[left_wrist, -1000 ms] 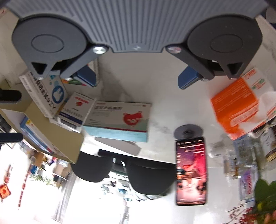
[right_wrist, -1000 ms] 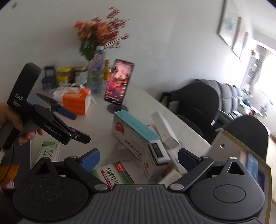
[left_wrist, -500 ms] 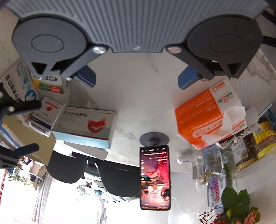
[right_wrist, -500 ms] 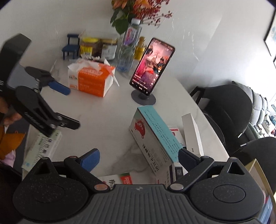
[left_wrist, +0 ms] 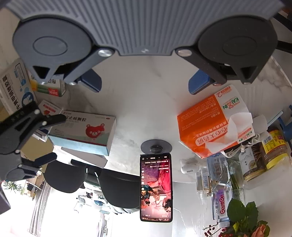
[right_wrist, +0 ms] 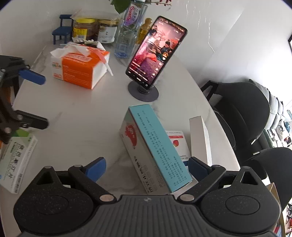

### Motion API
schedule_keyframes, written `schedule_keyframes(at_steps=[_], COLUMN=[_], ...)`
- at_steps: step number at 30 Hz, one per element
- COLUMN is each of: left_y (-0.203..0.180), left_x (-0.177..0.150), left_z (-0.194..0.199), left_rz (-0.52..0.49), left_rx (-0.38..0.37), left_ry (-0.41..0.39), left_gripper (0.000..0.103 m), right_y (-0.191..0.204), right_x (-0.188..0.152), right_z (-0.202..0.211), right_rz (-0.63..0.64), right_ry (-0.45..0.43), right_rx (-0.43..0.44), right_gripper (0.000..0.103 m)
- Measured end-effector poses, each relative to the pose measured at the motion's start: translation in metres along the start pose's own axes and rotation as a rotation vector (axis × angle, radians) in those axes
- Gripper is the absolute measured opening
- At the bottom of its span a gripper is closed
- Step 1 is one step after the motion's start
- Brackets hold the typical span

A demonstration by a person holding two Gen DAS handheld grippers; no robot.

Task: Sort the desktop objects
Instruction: 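Lower the right gripper around the teal-and-white cartoon box and close it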

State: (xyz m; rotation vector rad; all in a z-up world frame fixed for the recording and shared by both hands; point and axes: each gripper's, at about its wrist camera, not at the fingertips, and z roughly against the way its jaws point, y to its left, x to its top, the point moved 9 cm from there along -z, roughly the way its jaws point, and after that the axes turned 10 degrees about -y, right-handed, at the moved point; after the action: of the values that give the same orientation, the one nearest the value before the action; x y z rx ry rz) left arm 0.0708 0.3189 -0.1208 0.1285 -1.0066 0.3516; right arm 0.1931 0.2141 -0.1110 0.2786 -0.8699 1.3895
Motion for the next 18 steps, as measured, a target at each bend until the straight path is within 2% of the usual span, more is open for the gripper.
schedule_keyframes(at_steps=[18], left_y=[0.000], left_x=[-0.004], left_z=[0.004], left_rz=[-0.001], left_rx=[-0.002], left_ry=[0.015], left_gripper=[0.103], right_y=[-0.011], right_x=[0.005], right_z=[-0.037], right_rz=[0.006], right_ry=[0.064], right_rx=[-0.021], right_gripper=[0.087])
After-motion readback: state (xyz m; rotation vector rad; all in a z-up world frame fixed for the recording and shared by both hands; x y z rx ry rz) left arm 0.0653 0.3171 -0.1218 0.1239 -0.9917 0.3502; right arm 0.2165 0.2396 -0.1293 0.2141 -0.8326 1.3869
